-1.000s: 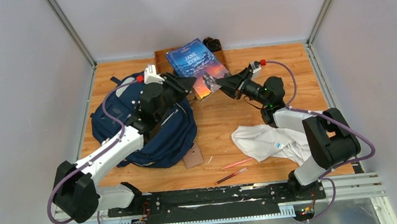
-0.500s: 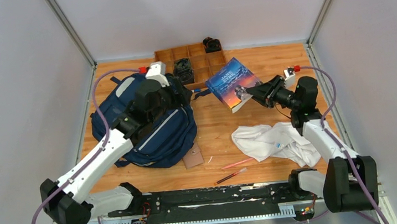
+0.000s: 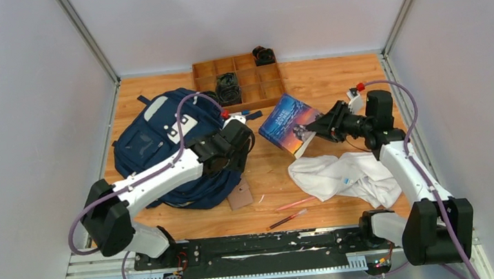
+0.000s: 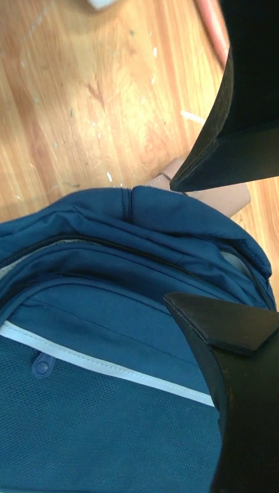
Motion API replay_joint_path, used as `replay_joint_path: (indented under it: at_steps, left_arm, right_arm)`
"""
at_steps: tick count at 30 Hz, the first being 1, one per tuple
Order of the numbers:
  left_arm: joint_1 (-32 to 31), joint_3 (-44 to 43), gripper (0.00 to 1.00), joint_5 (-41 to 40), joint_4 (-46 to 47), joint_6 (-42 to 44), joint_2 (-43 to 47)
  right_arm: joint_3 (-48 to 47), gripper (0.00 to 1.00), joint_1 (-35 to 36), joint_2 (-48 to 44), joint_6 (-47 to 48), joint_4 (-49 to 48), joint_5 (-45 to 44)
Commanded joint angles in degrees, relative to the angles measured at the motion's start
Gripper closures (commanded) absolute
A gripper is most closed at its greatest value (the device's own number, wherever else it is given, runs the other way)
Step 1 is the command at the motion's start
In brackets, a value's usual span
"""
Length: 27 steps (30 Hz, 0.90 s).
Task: Pack the student bag
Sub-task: Pick up the book from the center of the board, then place the book in the student bag.
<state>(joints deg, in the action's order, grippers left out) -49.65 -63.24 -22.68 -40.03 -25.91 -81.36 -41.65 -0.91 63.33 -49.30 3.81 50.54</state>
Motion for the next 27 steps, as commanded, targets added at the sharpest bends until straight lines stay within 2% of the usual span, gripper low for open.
replay_joint_path:
  at_steps: [1, 8, 11, 19, 24, 27]
  left_arm:
    - [-0.2, 1.5, 0.34, -4.3, 0.3, -3.4, -4.4]
    - [-0.2, 3.3, 0.46, -4.9, 2.2, -5.2, -7.6]
    - [-0.2, 4.3, 0.52, -7.8, 2.0, -7.2, -8.3]
    - [-0.2, 6.2, 0.64, -9.4, 2.5, -10.6, -4.6]
    - [-0.2, 6.3, 0.62, -9.6, 2.8, -11.5, -0.1]
    - [-0.2, 6.7, 0.62, -10.5, 2.1, -12.1, -0.6]
  right_arm:
    - [-5.5, 1.0, -0.6, -1.2, 2.4, -4.1, 4.1]
    - [-5.7, 1.0, -0.6, -1.0, 2.7, -4.1, 3.2]
    - [-6.1, 1.0, -0.6, -0.5, 2.3, -4.3, 3.3]
    - [-5.5, 1.0, -0.6, -0.5, 2.1, -4.6, 3.3]
    - [-5.2, 1.0, -0.6, 0.0, 1.5, -5.3, 3.3]
    - [-4.9, 1.0, -0.6, 0.3, 1.1, -6.2, 3.4]
